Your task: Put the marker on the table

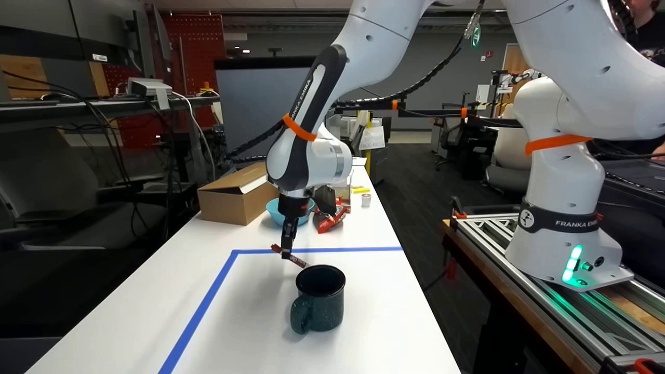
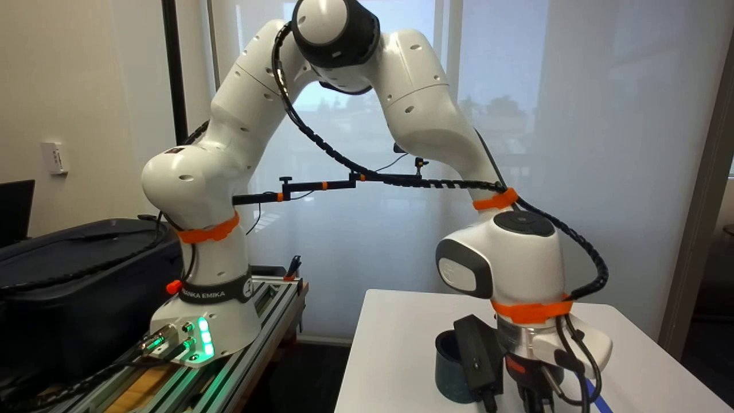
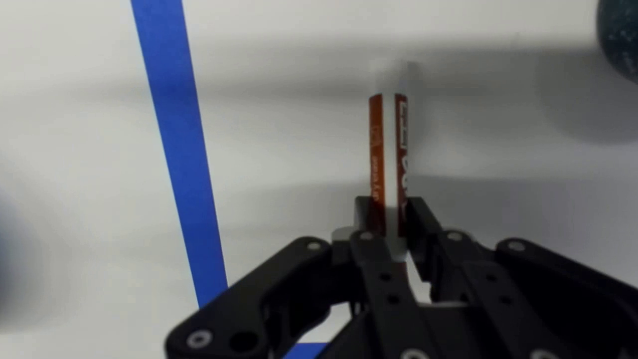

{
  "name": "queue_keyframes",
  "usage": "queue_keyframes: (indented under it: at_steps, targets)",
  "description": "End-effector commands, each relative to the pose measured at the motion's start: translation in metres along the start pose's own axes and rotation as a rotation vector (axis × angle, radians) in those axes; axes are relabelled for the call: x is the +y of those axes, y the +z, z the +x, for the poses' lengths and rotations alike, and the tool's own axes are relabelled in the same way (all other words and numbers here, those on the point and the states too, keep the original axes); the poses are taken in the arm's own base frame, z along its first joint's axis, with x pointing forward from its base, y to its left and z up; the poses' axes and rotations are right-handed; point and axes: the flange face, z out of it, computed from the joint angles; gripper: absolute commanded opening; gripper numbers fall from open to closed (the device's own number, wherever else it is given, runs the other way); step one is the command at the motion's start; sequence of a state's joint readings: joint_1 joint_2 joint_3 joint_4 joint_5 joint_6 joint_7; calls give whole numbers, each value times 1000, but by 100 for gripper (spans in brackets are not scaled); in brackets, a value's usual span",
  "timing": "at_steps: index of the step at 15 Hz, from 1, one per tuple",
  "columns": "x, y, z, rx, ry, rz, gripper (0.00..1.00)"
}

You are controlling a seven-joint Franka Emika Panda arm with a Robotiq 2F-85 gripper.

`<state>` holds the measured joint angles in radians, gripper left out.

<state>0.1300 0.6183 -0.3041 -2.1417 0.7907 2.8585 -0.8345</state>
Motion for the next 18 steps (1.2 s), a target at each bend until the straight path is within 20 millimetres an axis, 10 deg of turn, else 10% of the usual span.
queue_keyframes:
  at_steps: [1, 2, 10, 18]
  targets:
    - [-3, 19, 16, -53, 11, -20, 6]
    - [-5, 19, 21, -60, -2, -33, 45]
    - [-27, -22, 30, -48, -7, -97, 97]
    - [-56, -111, -18, 3, 7, -49, 100]
